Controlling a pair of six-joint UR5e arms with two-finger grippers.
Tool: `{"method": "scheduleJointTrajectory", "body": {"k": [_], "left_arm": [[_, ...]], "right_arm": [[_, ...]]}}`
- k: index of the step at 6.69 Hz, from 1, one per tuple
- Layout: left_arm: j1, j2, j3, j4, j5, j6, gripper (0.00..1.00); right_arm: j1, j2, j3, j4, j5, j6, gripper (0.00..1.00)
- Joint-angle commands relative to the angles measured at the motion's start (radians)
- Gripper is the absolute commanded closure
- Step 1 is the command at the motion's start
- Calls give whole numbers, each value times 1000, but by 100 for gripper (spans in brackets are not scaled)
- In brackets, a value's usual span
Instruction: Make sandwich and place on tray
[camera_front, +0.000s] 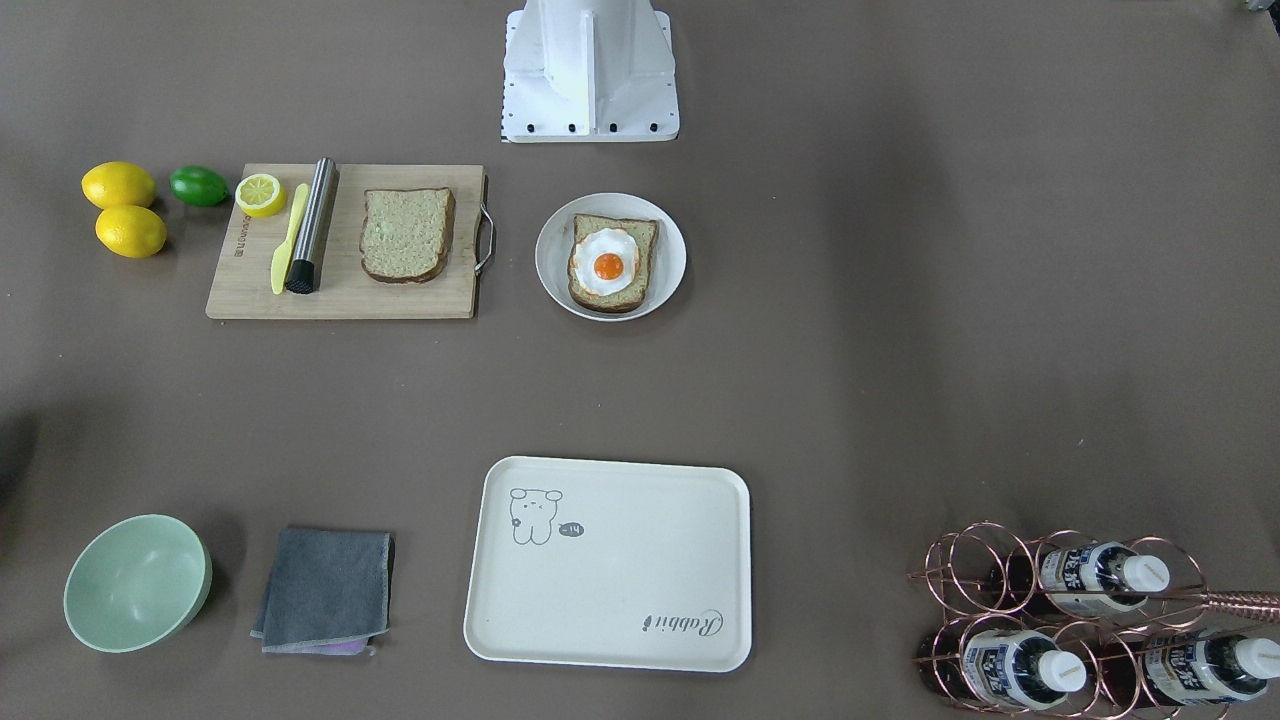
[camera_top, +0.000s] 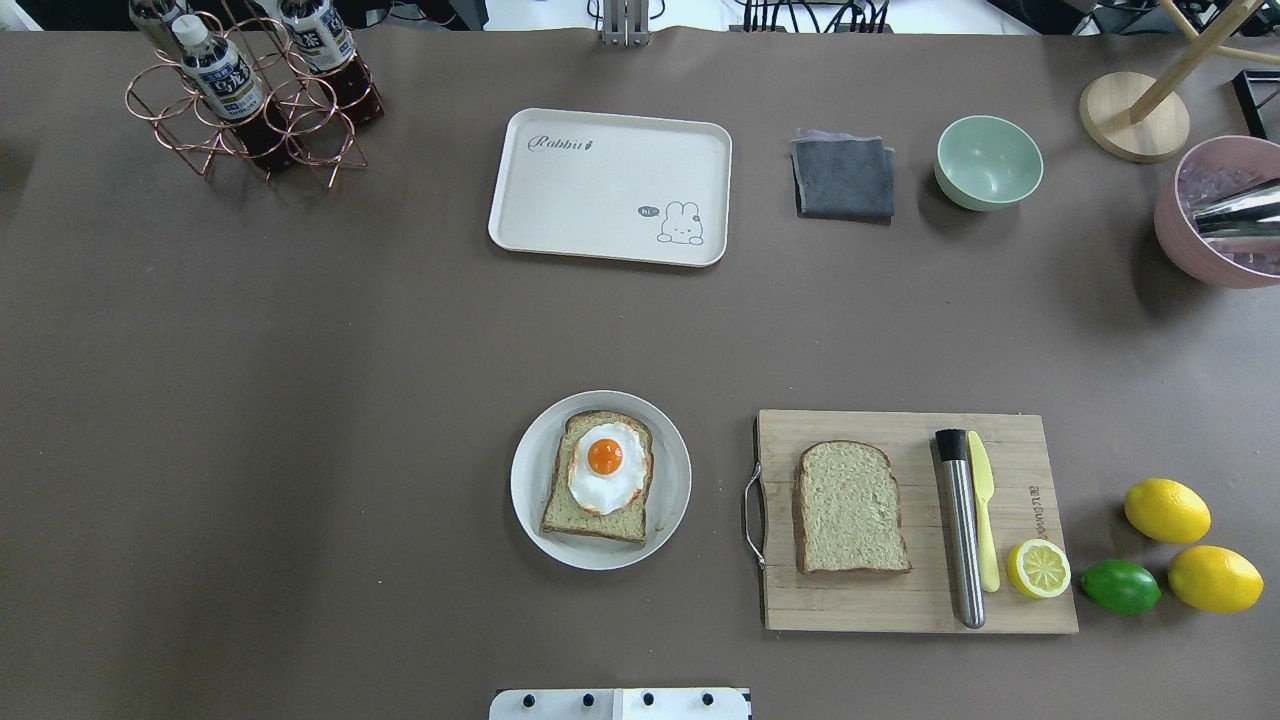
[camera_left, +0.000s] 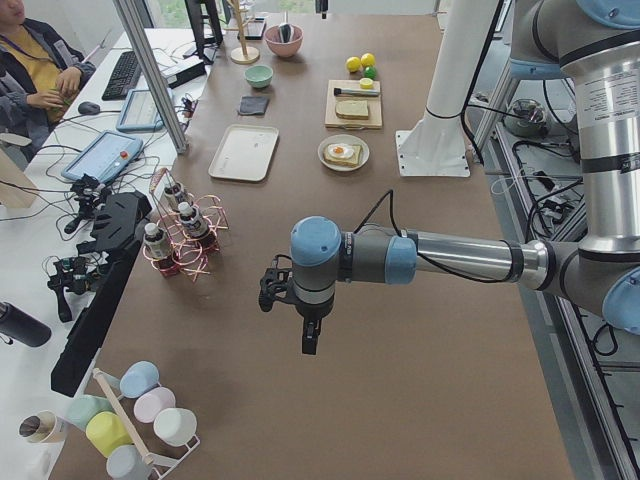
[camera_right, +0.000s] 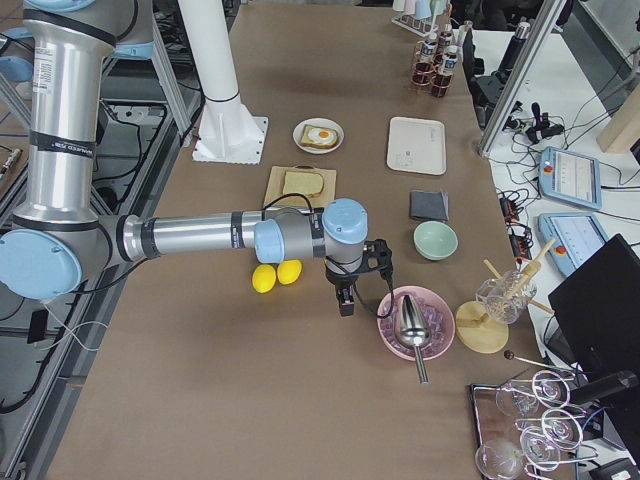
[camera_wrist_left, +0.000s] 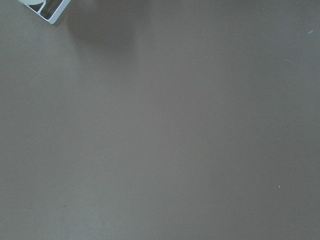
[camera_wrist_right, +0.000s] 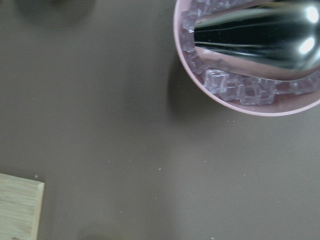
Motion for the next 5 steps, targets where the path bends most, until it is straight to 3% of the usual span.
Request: {"method": "scheduleJointTrajectory", "body": {"k": [1,3,5], "left_arm": [[0,-1,1,0,-2,-6,3],[0,-2,3,1,-46,-12,3],[2,-11,4,3,-50,-12,3]], "right_arm": [[-123,5,85,32,24,212,1],[-300,5,101,301,7,594,0],[-501,47,102,470,-109,918,0]]}}
